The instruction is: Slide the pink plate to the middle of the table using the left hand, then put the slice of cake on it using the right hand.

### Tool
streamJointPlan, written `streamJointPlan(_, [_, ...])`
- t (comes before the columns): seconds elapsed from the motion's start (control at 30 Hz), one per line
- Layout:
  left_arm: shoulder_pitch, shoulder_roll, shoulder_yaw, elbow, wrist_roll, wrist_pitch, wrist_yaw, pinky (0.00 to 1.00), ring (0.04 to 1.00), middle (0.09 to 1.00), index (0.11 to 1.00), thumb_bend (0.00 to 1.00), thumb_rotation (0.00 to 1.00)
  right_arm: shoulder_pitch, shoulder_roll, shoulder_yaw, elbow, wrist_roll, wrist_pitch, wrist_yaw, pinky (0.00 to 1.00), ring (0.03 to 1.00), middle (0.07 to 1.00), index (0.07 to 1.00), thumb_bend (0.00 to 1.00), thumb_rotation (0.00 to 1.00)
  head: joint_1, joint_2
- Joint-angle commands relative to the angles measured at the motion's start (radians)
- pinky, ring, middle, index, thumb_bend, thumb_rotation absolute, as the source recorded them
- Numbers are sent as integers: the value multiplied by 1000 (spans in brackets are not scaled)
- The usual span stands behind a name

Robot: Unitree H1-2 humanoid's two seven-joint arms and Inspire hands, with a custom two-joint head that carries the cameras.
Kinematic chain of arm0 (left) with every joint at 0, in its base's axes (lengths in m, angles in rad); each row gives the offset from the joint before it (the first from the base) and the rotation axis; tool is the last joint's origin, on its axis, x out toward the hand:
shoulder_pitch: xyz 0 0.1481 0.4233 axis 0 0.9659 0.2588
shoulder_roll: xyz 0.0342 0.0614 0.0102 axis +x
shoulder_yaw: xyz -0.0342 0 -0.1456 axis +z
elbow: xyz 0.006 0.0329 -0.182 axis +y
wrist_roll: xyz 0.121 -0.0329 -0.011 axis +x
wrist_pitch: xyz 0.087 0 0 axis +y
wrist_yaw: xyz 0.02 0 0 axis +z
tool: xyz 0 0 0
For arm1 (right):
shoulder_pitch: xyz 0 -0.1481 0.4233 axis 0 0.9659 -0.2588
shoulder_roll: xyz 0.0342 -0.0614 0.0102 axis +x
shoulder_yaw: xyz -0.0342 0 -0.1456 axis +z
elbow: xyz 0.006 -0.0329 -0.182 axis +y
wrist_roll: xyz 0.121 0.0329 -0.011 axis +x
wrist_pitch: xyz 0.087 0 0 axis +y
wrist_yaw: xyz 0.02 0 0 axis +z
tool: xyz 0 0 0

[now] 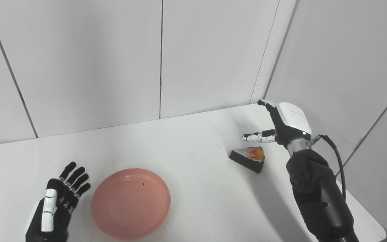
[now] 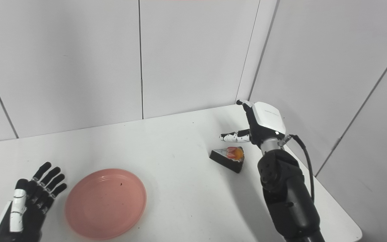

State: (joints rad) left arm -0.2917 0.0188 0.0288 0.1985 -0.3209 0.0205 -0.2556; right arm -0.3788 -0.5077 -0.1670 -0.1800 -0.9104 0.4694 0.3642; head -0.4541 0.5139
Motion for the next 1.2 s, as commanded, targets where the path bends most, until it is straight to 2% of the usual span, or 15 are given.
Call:
streamJointPlan(0.0, [31, 6, 8, 44, 4, 15, 5, 861, 884, 880, 865, 683, 887, -22, -23, -25, -16, -30, 0, 39, 859, 918, 886, 844, 900, 381, 3, 3])
streamJointPlan(0.13, [35, 8, 4, 37, 2, 19, 0, 866, 889, 884, 868, 685, 891, -31, -17, -37, 0, -58, 0, 124, 893, 940, 910, 842, 913, 383, 6, 6])
streamJointPlan(0.23, [37, 6, 2, 27, 4, 25, 4, 858, 884, 880, 865, 692, 880, -36, -27, -31, 40, -3, 0, 123, 770, 811, 816, 823, 934, 344, 5, 9])
streamJointPlan(0.3, [37, 6, 2, 26, 2, 24, 1, 859, 884, 880, 864, 692, 875, -40, -38, -21, 79, 23, 0, 123, 751, 792, 805, 819, 943, 346, 5, 9])
streamJointPlan(0.33, [37, 7, 1, 26, 2, 23, 0, 862, 886, 882, 867, 695, 876, -41, -45, -14, 93, 29, 0, 121, 794, 856, 853, 825, 955, 360, 5, 12])
streamJointPlan(0.4, [37, 8, 0, 27, 5, 18, -2, 864, 887, 884, 871, 694, 880, -44, -54, -2, 116, 38, 0, 122, 838, 914, 900, 833, 958, 368, 6, 14])
streamJointPlan(0.5, [38, 8, -2, 25, 7, 18, 0, 861, 885, 883, 871, 694, 881, -46, -65, 11, 139, 61, -1, 119, 858, 930, 919, 843, 960, 381, 7, 15])
streamJointPlan(0.67, [39, 6, -3, 25, 8, 20, 2, 851, 878, 876, 864, 710, 864, -49, -76, 32, 198, 106, -6, 70, 788, 865, 887, 839, 962, 353, 9, 17])
streamJointPlan(0.73, [38, 8, -3, 35, 8, 12, -3, 866, 886, 881, 870, 714, 868, -49, -76, 37, 219, 132, -12, 38, 834, 872, 872, 825, 949, 303, 10, 18])
streamJointPlan(0.87, [37, 8, -4, 37, 9, 14, -2, 863, 883, 879, 865, 722, 861, -49, -83, 64, 267, 165, -28, -17, 831, 871, 868, 819, 942, 307, 11, 20])
streamJointPlan(0.97, [39, 9, -5, 31, 9, 20, -2, 860, 884, 880, 866, 725, 858, -51, -88, 81, 295, 188, -34, -52, 876, 876, 871, 797, 927, 264, 12, 21])
streamJointPlan(1.03, [40, 10, -8, 28, 11, 17, -4, 864, 888, 884, 870, 717, 867, -56, -97, 96, 331, 206, -52, -72, 854, 856, 857, 779, 909, 239, 13, 22])
streamJointPlan(1.07, [41, 10, -8, 26, 12, 16, -3, 867, 890, 886, 872, 713, 872, -58, -100, 101, 341, 213, -50, -77, 803, 823, 832, 765, 899, 228, 14, 22])
streamJointPlan(1.13, [41, 8, -8, 26, 10, 16, -3, 868, 891, 887, 874, 713, 873, -60, -104, 106, 362, 233, -48, -92, 771, 757, 768, 743, 895, 229, 15, 23])
streamJointPlan(1.17, [40, 7, -7, 26, 8, 16, -3, 864, 888, 885, 874, 719, 862, -60, -106, 109, 367, 243, -48, -98, 806, 741, 734, 704, 879, 211, 15, 23])
